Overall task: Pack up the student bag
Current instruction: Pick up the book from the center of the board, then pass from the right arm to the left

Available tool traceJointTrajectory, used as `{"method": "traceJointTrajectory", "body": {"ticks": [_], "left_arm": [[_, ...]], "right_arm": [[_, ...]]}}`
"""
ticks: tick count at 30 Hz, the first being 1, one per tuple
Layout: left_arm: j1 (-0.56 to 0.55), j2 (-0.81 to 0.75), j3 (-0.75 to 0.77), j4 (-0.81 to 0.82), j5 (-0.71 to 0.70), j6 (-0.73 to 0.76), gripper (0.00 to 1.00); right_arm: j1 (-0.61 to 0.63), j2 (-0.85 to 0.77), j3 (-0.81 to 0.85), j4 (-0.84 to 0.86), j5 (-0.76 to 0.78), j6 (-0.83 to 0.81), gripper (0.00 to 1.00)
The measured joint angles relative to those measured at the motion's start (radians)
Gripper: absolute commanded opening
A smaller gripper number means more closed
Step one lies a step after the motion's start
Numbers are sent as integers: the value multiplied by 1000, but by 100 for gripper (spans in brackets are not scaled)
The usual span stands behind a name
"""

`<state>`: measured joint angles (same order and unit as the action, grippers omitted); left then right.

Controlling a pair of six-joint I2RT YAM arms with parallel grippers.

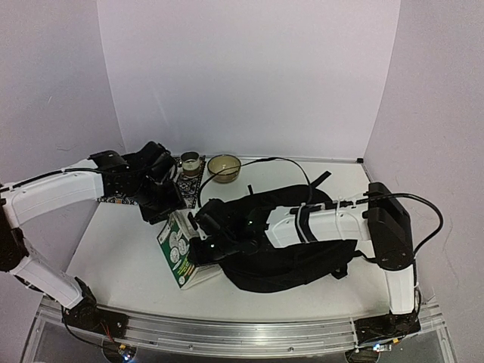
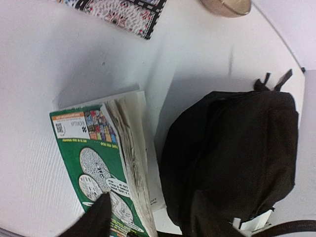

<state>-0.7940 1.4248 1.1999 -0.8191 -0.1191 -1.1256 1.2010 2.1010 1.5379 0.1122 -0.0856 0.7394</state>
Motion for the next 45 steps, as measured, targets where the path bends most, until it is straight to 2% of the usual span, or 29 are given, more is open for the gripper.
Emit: {"method": "traceJointTrajectory", "body": {"ticks": [2,9,13,21,27,35,41,45], "left_arm": [[23,-51,0,9,-12,30,81],[189,-193,-1,27,-1,209,87],[224,-247,-3,42,16,313,98],[332,-317,-3,78,90,425,100],[433,-311,-3,141,291,479,100],[533,-249,-5,258,676,526,100],[542,-188,-5,300,886,548,99],[542,-165,-5,304,963,552,99]], "right_arm": [[0,-14,0,-8,-1,-7,0],[-20,-130,0,-30,-15,-28,0],[-54,-191,1,-30,-48,-35,0],[-120,-231,63,-53,-151,-51,0],[-179,-247,151,-106,-280,-73,0],[-248,-343,165,-218,-411,-141,0],[-263,-388,166,-259,-460,-182,0],[-263,-391,192,-297,-488,-201,0]]}}
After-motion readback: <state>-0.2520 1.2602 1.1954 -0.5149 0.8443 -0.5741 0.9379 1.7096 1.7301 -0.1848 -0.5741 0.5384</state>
